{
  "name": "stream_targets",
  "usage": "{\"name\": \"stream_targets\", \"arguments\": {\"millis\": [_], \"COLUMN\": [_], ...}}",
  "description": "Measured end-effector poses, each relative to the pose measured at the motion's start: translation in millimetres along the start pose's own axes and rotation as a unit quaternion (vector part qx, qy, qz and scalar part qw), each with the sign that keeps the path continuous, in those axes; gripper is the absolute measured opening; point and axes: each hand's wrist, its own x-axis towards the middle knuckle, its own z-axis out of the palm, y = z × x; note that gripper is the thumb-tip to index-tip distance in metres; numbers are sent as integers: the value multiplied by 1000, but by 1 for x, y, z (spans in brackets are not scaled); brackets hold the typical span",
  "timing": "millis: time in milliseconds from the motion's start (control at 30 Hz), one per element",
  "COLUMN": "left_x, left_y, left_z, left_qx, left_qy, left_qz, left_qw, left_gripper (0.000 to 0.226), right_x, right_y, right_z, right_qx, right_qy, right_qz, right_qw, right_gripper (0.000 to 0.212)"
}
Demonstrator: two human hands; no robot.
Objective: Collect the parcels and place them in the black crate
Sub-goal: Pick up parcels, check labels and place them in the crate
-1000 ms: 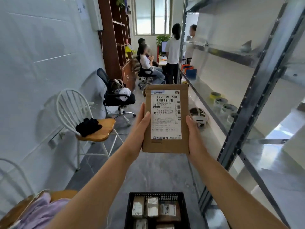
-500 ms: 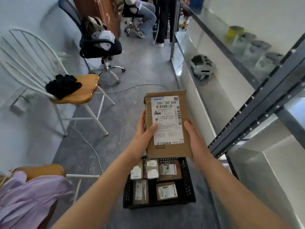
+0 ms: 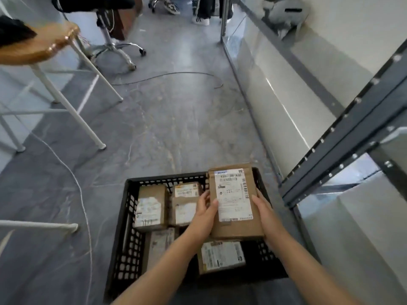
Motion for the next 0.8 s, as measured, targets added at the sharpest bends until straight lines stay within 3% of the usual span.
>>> {"name": "stream_targets", "arguments": {"millis": [200, 400, 533, 800], "left_x": [28, 54, 62, 72], "left_y": [-46, -46, -52, -56], "left_z": [14, 7, 7, 14], "left_qx": [50, 152, 204, 263], "left_qy": [-6, 75, 100, 111], "left_qz": [28, 26, 37, 46], "left_qw": [998, 985, 973, 957], "left_gripper": [66, 73, 72, 72], "right_x": [41, 70, 79, 85], "right_y": [54, 45, 59, 66], "right_z": [-11, 6, 8, 8], "right_qx": [-45, -83, -96, -90], "right_qy": [21, -8, -35, -25], "right_qz": [32, 29, 40, 47], "right_qw": [998, 996, 994, 995], "right_gripper": [33, 56, 46, 45]}}
